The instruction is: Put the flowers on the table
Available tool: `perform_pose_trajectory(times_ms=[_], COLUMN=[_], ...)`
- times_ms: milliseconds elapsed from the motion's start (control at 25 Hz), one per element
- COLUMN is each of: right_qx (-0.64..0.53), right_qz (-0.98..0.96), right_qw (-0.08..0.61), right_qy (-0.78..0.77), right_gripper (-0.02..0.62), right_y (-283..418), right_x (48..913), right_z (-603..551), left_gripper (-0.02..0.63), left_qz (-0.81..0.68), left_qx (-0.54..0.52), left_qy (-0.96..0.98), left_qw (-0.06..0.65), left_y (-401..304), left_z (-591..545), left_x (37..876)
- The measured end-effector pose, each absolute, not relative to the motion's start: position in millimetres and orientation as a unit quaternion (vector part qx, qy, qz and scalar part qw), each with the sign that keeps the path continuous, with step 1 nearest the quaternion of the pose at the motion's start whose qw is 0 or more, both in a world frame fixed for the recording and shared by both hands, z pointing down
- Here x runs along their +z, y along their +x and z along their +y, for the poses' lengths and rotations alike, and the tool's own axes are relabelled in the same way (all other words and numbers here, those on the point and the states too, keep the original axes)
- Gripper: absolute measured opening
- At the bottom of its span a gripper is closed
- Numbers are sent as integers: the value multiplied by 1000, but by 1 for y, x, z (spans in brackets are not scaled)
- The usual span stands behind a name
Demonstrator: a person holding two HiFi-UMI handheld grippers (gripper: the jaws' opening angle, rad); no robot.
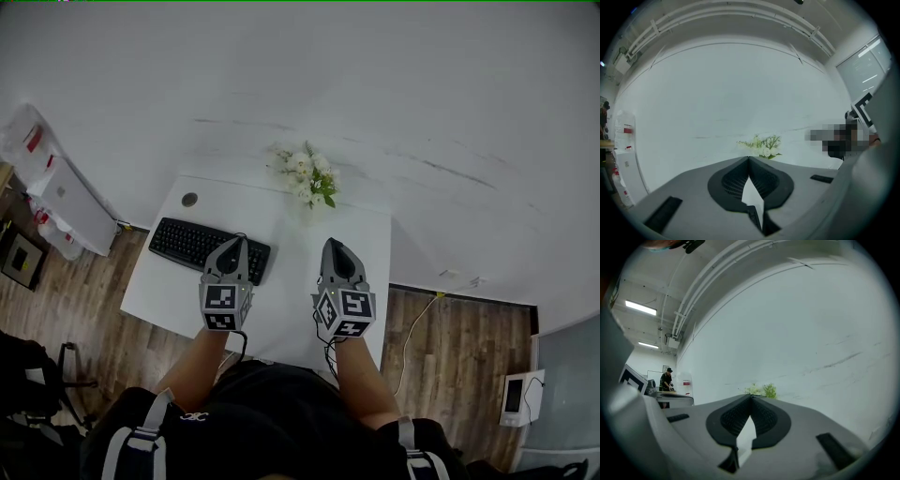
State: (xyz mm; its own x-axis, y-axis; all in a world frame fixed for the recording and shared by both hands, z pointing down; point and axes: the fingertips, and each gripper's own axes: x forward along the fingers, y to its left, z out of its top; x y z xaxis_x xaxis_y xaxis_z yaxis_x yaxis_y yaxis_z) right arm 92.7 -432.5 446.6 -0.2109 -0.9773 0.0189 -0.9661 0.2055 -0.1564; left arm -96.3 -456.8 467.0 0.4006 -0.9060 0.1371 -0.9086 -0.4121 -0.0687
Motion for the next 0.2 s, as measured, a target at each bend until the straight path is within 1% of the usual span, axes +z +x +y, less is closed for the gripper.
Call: perform_pose_trajectory(times_ms=[200], right_qx=[-68], right_qz=[774], right_qw=[40], right_qy=[-628], right_gripper=[2], right_y=[92], right_x=[447], right_z=[-434], left_gripper=[2], left_qz=[-539], left_qx=[78], left_qy=[839], left_qw=[11], left_y=[-96], left_z=[-458], left_x=[468])
